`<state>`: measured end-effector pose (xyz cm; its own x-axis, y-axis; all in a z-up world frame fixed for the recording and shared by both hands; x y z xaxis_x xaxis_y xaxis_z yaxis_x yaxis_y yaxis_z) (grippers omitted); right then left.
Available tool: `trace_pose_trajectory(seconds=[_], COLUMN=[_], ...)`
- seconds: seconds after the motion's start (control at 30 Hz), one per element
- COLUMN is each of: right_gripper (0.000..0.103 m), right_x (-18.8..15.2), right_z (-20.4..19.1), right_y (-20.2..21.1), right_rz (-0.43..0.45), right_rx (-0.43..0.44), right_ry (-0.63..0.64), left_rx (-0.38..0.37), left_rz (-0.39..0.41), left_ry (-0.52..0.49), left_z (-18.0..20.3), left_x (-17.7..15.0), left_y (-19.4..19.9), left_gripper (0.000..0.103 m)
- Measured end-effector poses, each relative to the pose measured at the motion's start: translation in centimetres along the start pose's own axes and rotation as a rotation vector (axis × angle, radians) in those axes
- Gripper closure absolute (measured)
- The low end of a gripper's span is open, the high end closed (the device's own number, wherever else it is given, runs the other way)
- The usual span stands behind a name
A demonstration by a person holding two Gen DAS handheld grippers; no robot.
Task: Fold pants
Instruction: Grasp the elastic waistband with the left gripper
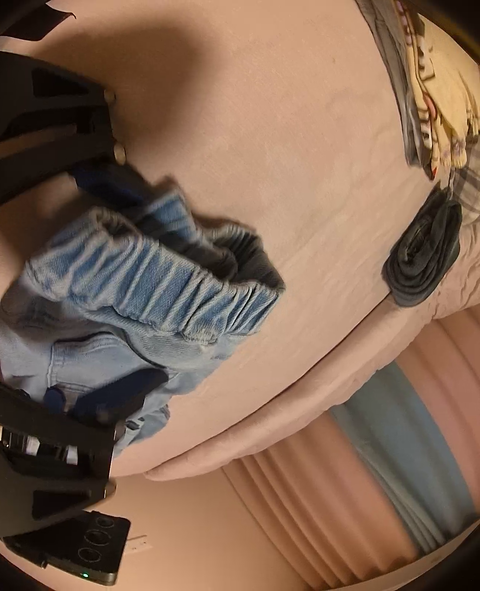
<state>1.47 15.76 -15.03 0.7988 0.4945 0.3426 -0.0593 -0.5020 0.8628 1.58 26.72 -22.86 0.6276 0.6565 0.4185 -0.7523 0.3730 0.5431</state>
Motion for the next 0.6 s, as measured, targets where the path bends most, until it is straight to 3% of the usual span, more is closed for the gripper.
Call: trace_pose_trajectory(seconds=[0.17, 0.33, 0.47, 0.6], right_gripper=[0.060, 0.061, 0.061, 0.062], right_x=[-0.4, -0.5, -0.8, -1.0], right_z=[0.2, 0.7, 1.6, 2.0], right_y=[0.4, 0.3, -0.8, -1.0], right_rz=[0.018, 0.033, 0.012, 0.019], right_rx=[-0.031, -0.043, -0.039, -0.027], right_ry=[0.010, -0.008, -0.046, -0.071], left_rx=[-0.004, -0.012, 0.023, 0.042], left_rz=[0.031, 0.092, 0.094, 0.095], left_ry=[-0.008, -0.065, -0.152, -0.165], left_z=[0.4, 2.4, 4.4, 5.1], left_x=[-0.5, -0.3, -0.4, -0.4], left_y=[0.8, 2.1, 1.8, 1.8], left_gripper=[0.045, 0.068, 0.069, 0.072])
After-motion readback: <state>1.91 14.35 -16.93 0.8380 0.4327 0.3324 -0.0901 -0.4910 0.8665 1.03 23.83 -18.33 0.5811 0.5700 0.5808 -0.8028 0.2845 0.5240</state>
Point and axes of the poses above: each gripper's, at about its wrist camera, not at the fingertips, and y roughly against the way its jaws point, z to its right, x to its top, the point moved 2 cm from there along -y, roughly the way its jaws point, and after that the axes turned 5 degrees about -x, right-handed, at the moved point
